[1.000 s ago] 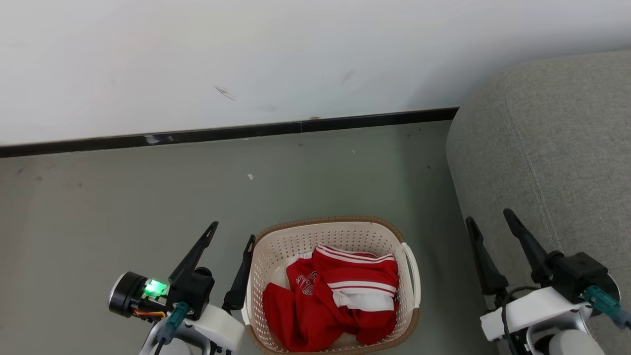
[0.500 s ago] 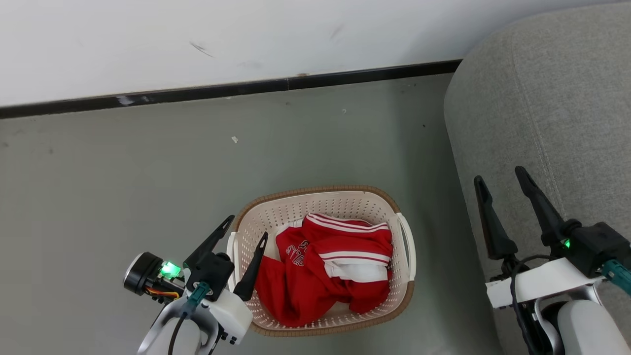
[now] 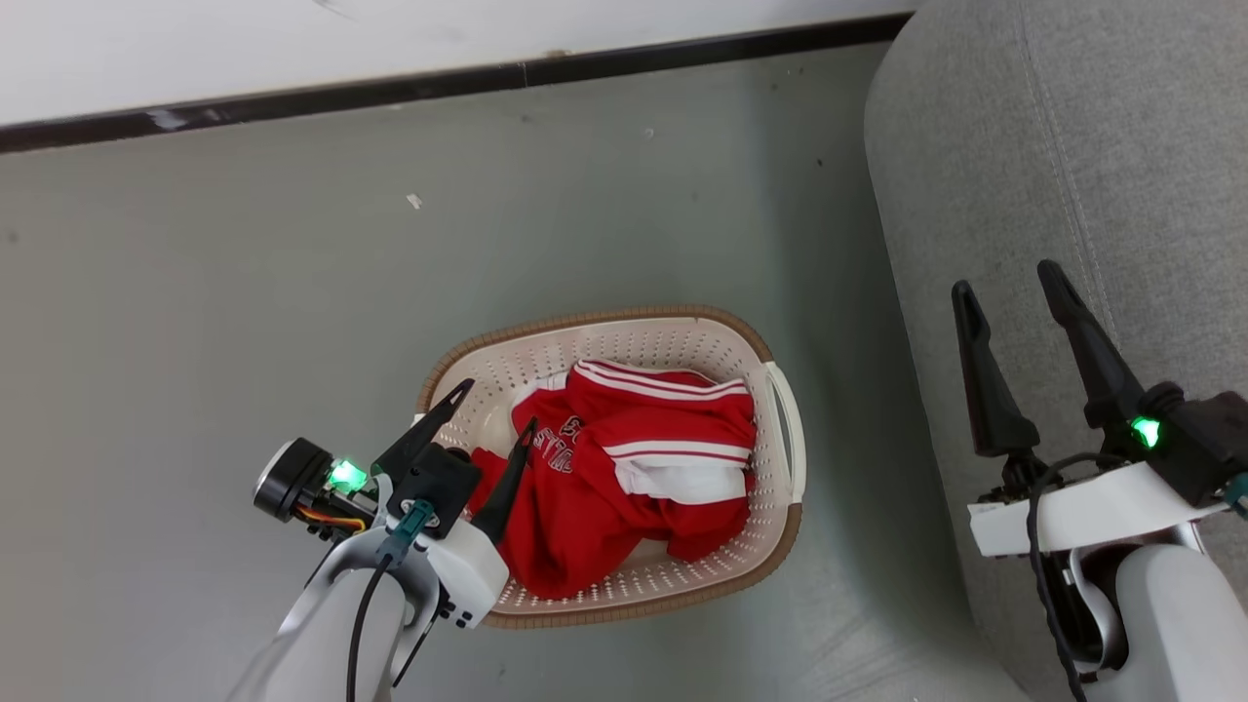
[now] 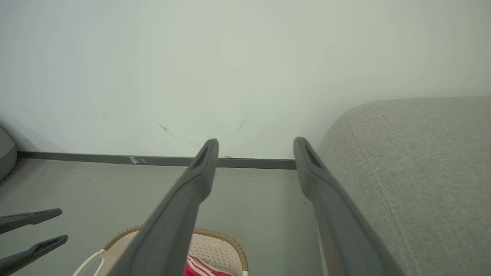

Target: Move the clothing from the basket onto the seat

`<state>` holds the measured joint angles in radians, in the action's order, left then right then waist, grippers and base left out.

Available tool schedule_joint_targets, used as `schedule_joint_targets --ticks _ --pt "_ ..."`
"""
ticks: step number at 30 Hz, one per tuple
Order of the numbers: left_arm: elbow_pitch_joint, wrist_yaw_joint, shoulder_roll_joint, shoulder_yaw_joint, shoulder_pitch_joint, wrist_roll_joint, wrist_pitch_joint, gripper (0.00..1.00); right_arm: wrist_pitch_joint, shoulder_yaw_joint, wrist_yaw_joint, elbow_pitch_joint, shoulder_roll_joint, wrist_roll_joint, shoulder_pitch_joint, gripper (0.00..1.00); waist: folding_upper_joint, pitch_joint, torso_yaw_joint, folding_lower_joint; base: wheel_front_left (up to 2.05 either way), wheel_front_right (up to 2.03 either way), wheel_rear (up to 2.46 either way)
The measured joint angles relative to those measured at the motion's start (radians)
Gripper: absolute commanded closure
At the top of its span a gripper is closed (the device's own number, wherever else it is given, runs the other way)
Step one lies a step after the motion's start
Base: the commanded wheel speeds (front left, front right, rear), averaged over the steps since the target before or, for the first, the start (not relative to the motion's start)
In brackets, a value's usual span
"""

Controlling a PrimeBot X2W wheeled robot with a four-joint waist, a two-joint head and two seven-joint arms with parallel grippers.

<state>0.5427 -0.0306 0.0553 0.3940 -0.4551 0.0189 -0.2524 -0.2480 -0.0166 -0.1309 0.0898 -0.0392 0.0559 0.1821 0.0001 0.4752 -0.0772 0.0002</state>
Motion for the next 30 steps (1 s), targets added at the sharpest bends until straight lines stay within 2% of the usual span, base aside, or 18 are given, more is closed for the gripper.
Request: schedule_joint_targets --ticks 30 --pt "0.185 -0.018 -0.002 0.054 -0.194 0.054 0.000 0.00 -0.007 0.033 0.000 0.093 -0.003 0.063 0.202 0.00 -0.0001 0.250 -0.117 0.0000 0.00 0.00 0.00"
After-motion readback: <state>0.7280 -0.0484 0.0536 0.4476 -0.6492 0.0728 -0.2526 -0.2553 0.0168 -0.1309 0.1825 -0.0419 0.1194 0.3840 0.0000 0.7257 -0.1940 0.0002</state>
